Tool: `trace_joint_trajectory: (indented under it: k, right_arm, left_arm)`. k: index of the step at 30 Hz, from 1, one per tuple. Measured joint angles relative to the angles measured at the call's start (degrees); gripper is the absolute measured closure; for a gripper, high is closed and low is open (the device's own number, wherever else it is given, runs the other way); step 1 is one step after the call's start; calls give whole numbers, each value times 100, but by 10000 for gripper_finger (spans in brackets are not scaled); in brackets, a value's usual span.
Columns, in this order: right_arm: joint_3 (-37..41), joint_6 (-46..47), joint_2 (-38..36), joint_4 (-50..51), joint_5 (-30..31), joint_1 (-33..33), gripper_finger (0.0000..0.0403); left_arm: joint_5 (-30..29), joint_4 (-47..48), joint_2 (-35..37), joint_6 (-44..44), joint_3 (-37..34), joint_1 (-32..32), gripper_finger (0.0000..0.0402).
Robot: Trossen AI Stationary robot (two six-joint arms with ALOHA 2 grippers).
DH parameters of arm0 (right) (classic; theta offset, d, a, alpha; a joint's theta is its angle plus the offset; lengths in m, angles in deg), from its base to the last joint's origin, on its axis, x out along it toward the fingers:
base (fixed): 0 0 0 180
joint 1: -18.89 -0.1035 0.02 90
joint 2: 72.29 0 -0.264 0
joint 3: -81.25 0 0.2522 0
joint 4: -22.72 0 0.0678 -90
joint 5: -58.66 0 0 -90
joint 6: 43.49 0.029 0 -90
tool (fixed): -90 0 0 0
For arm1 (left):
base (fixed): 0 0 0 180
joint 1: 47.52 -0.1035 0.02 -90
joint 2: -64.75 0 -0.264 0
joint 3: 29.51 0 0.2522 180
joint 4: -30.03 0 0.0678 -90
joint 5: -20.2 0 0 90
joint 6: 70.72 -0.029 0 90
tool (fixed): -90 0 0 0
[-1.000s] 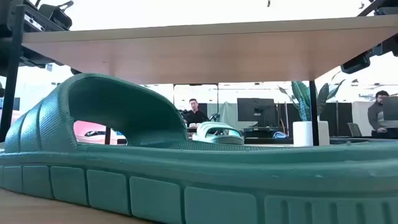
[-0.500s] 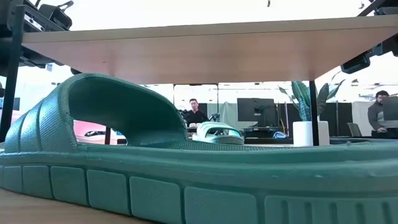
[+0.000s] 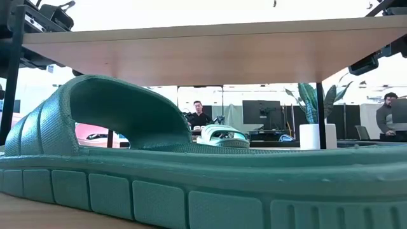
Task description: Pick and place slides into the shelf
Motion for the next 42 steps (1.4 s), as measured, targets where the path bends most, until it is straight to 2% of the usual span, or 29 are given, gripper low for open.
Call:
trace_joint_trajectory:
  k: [33, 35, 42]
  right_arm:
    - [0, 39, 0, 0, -1, -1, 394]
    - [0, 344, 0, 1, 0, 0, 394]
    - [0, 2474, 0, 2, -1, 0, 394]
  left_arm:
    - [-1, 0, 0, 0, 0, 2, 402]
    - [0, 0, 0, 0, 0, 2, 402]
    - [-2, 0, 0, 0, 0, 0, 402]
